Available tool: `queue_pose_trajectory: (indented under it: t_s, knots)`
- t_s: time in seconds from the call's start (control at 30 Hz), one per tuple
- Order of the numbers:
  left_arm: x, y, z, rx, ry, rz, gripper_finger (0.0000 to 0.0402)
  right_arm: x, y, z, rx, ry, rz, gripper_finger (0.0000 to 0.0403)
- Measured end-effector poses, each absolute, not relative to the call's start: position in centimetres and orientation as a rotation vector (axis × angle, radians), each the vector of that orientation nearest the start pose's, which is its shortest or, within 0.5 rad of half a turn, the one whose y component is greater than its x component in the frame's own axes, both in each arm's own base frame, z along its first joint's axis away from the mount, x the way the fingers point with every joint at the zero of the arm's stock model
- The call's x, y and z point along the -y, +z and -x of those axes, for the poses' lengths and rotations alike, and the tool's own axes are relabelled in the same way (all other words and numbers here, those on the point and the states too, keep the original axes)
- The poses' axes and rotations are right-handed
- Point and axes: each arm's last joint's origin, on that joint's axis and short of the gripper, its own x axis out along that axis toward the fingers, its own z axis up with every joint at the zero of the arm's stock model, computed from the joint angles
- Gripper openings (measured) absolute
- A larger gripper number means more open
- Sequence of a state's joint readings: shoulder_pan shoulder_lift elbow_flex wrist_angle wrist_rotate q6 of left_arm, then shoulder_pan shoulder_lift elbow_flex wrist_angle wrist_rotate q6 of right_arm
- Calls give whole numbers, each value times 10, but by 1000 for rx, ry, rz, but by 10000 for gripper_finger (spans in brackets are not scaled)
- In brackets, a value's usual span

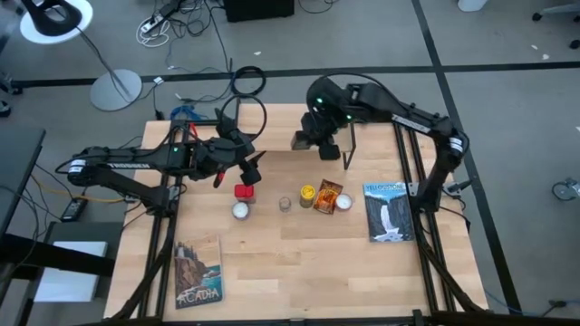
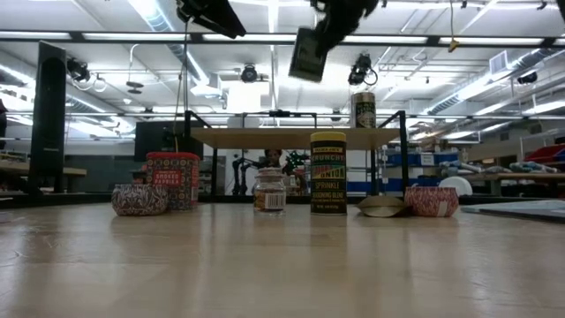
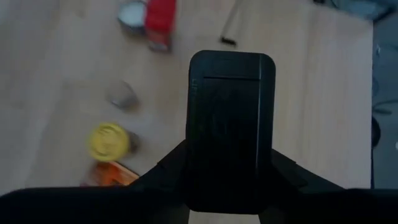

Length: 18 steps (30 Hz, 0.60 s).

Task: Shelf spices
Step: Remove the black seasoning can from the shelf

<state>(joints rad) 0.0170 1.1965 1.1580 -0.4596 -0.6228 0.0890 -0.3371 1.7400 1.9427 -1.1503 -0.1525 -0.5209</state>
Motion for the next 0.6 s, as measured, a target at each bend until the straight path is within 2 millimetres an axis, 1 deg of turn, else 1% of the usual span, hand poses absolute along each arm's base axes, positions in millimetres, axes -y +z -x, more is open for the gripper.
queue_pose_trajectory:
  t_s: [0.2,0.3,0.47,0.6]
  knots:
    - [-21,357,-251,-499,605,-239,247,65,419,-317,-851,125,225,125]
    - [-21,358,-252,-489,606,-238,247,43,426,-313,-827,157,199,125]
    - [-21,360,-252,-476,607,-237,247,9,426,-315,-832,216,151,125]
    - [-21,360,-253,-469,607,-235,247,-14,417,-322,-871,221,143,125]
